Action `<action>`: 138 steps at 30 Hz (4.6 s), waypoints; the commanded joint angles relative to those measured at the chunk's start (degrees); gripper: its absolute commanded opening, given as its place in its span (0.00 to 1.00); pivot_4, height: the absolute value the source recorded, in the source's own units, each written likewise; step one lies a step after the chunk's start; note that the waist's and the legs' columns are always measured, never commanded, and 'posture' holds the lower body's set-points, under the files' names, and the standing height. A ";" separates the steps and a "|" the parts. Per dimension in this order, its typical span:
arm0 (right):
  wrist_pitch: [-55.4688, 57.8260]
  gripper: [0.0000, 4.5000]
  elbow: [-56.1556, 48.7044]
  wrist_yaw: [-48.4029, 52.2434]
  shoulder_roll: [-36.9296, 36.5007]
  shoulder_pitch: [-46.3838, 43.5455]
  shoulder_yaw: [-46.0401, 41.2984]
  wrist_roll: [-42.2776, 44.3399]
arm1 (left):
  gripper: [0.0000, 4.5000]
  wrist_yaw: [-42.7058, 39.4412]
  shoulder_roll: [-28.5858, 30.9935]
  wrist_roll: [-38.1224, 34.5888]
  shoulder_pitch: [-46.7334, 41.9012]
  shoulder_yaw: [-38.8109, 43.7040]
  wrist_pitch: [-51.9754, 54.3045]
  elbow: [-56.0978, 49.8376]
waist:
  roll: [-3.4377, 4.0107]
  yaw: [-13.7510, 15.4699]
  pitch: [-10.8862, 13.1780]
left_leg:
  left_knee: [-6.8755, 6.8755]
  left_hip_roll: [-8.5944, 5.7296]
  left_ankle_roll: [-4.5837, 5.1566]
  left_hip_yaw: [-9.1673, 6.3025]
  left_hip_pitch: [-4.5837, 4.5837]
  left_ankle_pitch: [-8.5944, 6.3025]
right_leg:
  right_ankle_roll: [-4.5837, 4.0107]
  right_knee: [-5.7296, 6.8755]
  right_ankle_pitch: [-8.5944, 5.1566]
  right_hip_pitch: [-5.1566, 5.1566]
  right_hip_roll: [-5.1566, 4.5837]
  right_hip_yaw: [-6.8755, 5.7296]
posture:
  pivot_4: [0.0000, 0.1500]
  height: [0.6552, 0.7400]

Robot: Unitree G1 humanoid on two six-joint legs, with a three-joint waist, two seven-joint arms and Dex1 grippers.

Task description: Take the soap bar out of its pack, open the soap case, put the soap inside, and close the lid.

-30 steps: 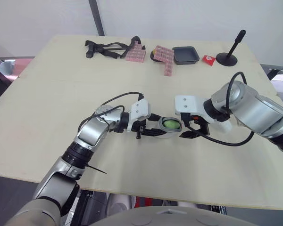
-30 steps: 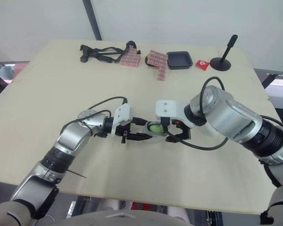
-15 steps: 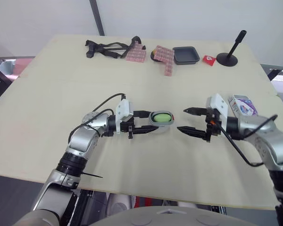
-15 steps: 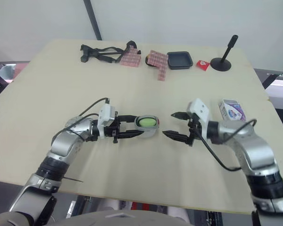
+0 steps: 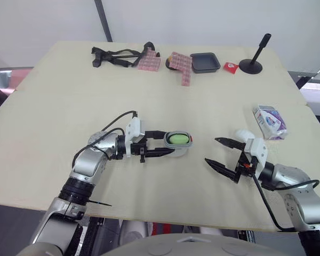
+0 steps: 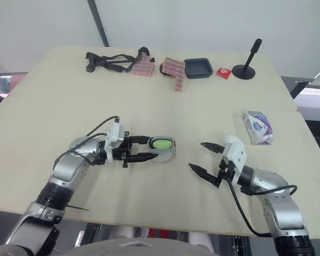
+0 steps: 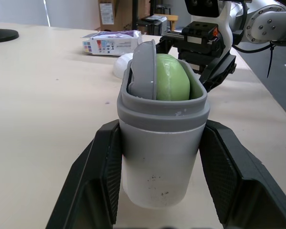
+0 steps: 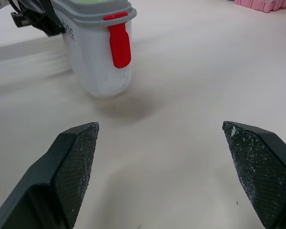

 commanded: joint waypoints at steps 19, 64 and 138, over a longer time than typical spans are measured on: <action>-8.06 0.99 3.36 1.19 -2.08 2.94 -0.55 0.17 | 0.42 -5.50 1.32 -1.85 1.90 -0.53 -1.08 -3.76 | 0.00 -1.13 0.00 | -0.05 0.00 0.00 -0.01 0.00 0.00 | 0.00 -0.07 0.00 0.01 -0.02 -0.04 | 1.00 1.00; 35.99 0.99 -4.29 0.22 -32.99 -18.18 -3.37 9.72 | 0.42 -7.55 -0.03 1.48 0.37 -0.87 -9.50 5.60 | 0.05 -1.05 0.03 | -0.91 -0.02 0.00 -0.01 1.07 0.03 | 0.02 -1.06 0.01 1.27 -0.01 -0.13 | 1.00 1.00; 49.84 0.43 -6.28 16.07 -34.74 -51.47 22.55 -1.30 | 0.42 -4.65 -2.34 2.72 -0.49 -2.45 -10.00 7.07 | 0.10 0.72 0.06 | -0.96 0.07 0.00 0.08 1.14 0.02 | 0.00 -0.83 0.00 1.29 0.03 -0.04 | 1.00 1.00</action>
